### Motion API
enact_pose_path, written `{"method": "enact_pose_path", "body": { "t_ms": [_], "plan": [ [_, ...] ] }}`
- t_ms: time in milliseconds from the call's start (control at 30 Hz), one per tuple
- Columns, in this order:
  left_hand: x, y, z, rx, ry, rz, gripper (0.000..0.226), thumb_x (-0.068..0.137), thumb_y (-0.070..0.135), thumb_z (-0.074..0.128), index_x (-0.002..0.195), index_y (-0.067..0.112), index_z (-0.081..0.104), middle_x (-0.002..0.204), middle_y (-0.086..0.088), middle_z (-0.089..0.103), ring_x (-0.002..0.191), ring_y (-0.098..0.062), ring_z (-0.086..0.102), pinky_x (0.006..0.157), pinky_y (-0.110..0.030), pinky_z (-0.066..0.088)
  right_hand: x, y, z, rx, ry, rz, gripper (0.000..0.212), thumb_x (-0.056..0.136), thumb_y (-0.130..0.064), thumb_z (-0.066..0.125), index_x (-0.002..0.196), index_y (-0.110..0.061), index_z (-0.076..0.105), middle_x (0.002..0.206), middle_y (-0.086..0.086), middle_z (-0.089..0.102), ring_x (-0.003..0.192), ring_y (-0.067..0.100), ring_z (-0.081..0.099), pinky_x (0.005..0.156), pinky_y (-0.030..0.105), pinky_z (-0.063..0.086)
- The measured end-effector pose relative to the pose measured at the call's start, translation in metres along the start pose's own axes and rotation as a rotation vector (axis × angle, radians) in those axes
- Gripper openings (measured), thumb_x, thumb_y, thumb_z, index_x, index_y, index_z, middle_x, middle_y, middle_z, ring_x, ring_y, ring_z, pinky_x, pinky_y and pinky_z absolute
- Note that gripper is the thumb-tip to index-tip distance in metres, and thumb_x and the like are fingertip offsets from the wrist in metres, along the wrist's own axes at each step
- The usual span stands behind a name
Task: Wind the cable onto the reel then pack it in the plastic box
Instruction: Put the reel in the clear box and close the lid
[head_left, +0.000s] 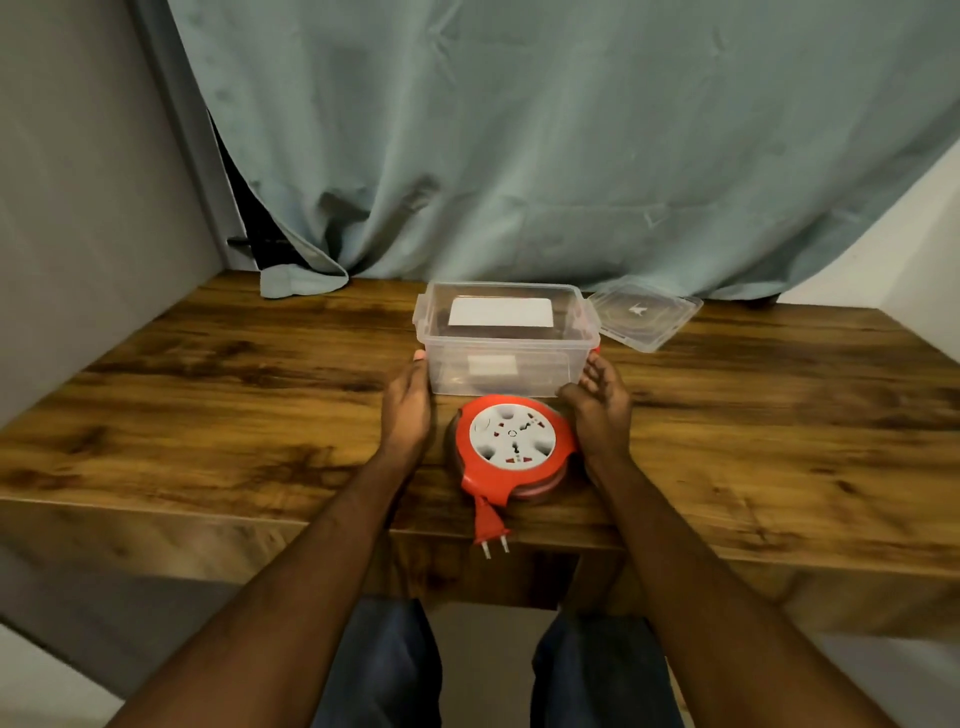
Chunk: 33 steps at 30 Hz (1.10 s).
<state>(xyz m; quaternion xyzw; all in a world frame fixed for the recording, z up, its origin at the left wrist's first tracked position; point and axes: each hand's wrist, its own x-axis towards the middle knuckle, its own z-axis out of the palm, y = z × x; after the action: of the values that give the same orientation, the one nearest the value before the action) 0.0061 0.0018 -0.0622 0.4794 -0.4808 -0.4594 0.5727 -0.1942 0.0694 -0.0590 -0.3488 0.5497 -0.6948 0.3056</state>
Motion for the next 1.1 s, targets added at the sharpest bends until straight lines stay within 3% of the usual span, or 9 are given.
{"method": "enact_pose_path", "body": {
  "t_ms": [133, 233, 333, 400, 500, 633, 833, 967, 1100],
  "plan": [
    [-0.006, 0.002, -0.003, 0.08, -0.062, 0.02, 0.04, 0.109, 0.02, 0.049, 0.145, 0.005, 0.058, 0.147, -0.013, 0.061, 0.137, -0.021, 0.054, 0.121, -0.041, 0.039, -0.017, -0.004, -0.002, -0.035, 0.014, 0.004, 0.057, 0.089, 0.002, 0.067, 0.143, -0.01, 0.054, 0.129, 0.009, 0.068, 0.114, 0.02, 0.067, 0.086, 0.031, 0.06],
    [-0.018, 0.0, -0.007, 0.25, -0.032, 0.069, 0.054, 0.104, 0.02, 0.059, 0.154, 0.007, 0.046, 0.157, -0.013, 0.048, 0.139, -0.024, 0.05, 0.118, -0.04, 0.042, -0.032, -0.012, -0.005, -0.47, 0.079, -0.018, 0.042, 0.088, -0.022, 0.072, 0.129, -0.014, 0.066, 0.124, 0.01, 0.07, 0.109, 0.022, 0.066, 0.086, 0.033, 0.055],
    [-0.036, -0.007, -0.015, 0.434, 0.006, 0.119, 0.04, 0.096, 0.022, 0.067, 0.133, 0.005, 0.063, 0.134, -0.017, 0.06, 0.12, -0.033, 0.061, 0.103, -0.046, 0.051, -0.046, -0.024, -0.009, -1.008, -0.057, 0.058, 0.058, 0.08, -0.058, 0.075, 0.122, -0.018, 0.07, 0.117, 0.006, 0.072, 0.104, 0.024, 0.067, 0.083, 0.035, 0.053],
    [-0.051, -0.009, -0.017, 0.509, -0.04, 0.156, 0.025, 0.096, 0.024, 0.067, 0.114, 0.009, 0.073, 0.112, -0.013, 0.072, 0.103, -0.03, 0.067, 0.093, -0.043, 0.054, -0.054, -0.03, -0.006, -1.149, -0.185, 0.109, 0.069, 0.076, -0.07, 0.073, 0.121, -0.017, 0.069, 0.117, 0.005, 0.072, 0.104, 0.025, 0.068, 0.08, 0.034, 0.052],
    [-0.067, -0.009, -0.018, 0.61, -0.049, 0.245, 0.026, 0.1, 0.029, 0.064, 0.112, 0.011, 0.077, 0.108, -0.007, 0.077, 0.099, -0.023, 0.069, 0.089, -0.036, 0.054, -0.059, -0.036, -0.003, -1.079, -0.207, 0.146, 0.069, 0.077, -0.065, 0.077, 0.126, -0.017, 0.066, 0.124, 0.005, 0.07, 0.109, 0.025, 0.067, 0.076, 0.03, 0.043],
    [-0.067, -0.005, -0.02, 0.592, -0.011, 0.238, 0.025, 0.099, 0.027, 0.067, 0.115, 0.011, 0.078, 0.11, -0.004, 0.079, 0.098, -0.016, 0.07, 0.086, -0.026, 0.05, -0.053, -0.033, -0.011, -0.59, -0.099, 0.287, 0.058, 0.077, -0.038, 0.088, 0.127, -0.014, 0.07, 0.12, 0.007, 0.074, 0.103, 0.023, 0.072, 0.085, 0.042, 0.061],
    [-0.049, -0.005, -0.019, 0.388, 0.027, 0.183, 0.015, 0.096, 0.029, 0.072, 0.101, 0.018, 0.08, 0.091, 0.002, 0.079, 0.085, -0.013, 0.073, 0.084, -0.043, 0.061, -0.047, -0.034, -0.02, -0.183, -0.095, 0.362, 0.05, 0.072, -0.011, 0.091, 0.119, -0.008, 0.072, 0.102, 0.008, 0.079, 0.091, 0.026, 0.077, 0.077, 0.046, 0.065],
    [-0.027, -0.001, -0.014, 0.343, 0.251, 0.449, 0.028, 0.101, 0.033, 0.065, 0.123, 0.017, 0.069, 0.12, -0.001, 0.063, 0.107, -0.017, 0.063, 0.091, -0.041, 0.058, -0.041, -0.056, -0.03, -0.09, -0.102, 0.193, 0.055, 0.069, 0.006, 0.087, 0.12, -0.009, 0.072, 0.1, 0.008, 0.08, 0.092, 0.026, 0.078, 0.078, 0.042, 0.064],
    [-0.001, -0.002, -0.007, 0.411, 0.176, 0.513, 0.063, 0.099, 0.047, 0.063, 0.155, 0.025, 0.043, 0.163, -0.005, 0.032, 0.142, -0.009, 0.034, 0.112, -0.032, 0.039, -0.024, -0.107, -0.041, -0.129, -0.176, 0.019, 0.057, 0.065, 0.006, 0.088, 0.116, -0.016, 0.074, 0.098, 0.003, 0.081, 0.087, 0.02, 0.078, 0.063, 0.029, 0.062]
  ]
}}
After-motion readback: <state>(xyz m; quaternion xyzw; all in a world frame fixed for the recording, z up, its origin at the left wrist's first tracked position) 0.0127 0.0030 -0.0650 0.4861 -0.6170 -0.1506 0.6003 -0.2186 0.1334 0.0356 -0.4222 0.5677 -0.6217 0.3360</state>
